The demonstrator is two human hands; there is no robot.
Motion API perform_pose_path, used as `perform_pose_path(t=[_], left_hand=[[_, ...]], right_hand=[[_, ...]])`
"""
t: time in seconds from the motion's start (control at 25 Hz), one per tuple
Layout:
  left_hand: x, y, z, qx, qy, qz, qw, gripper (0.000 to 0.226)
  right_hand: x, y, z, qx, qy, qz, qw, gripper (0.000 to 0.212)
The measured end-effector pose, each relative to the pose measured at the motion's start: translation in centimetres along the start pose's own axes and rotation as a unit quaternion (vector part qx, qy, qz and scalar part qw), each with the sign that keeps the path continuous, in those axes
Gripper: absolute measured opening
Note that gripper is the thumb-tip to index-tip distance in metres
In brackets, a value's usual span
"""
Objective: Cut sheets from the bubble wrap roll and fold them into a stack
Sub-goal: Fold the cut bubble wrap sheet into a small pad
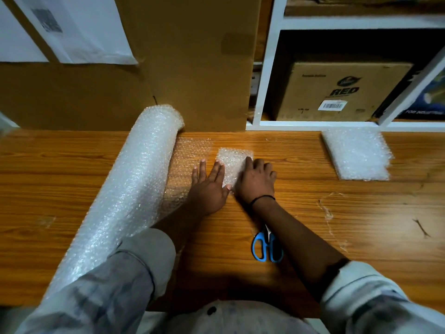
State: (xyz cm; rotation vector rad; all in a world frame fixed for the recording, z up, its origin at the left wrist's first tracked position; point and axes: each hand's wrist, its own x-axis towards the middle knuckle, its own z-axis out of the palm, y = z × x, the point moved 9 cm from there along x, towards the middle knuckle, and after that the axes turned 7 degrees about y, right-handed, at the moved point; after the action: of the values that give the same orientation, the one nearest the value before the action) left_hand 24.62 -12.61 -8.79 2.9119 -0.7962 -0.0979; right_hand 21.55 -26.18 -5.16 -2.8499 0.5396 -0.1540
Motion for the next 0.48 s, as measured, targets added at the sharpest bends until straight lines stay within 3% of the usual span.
perform_pose_path(t=[0.12, 0.28, 0.48], left_hand=[[-0.1, 0.0, 0.2, -0.011, 0.000, 0.003, 1.000, 0.071], [-0.2, -0.1, -0.1, -0.022, 0.003, 0.012, 1.000, 0.071], [-0.4, -0.1, -0.4, -0.050, 0.012, 0.019, 0.999, 0.072]], right_hand=[[1.1, -0.1, -0.4, 0.041, -0.023, 0.067, 0.997, 0.058], [2.1, -1.3, 0.1, 0.067, -0.020, 0.047, 0.996, 0.061], [1.6, -1.7, -1.2, 0.197, 0.043, 0.050, 0.978, 0.067]])
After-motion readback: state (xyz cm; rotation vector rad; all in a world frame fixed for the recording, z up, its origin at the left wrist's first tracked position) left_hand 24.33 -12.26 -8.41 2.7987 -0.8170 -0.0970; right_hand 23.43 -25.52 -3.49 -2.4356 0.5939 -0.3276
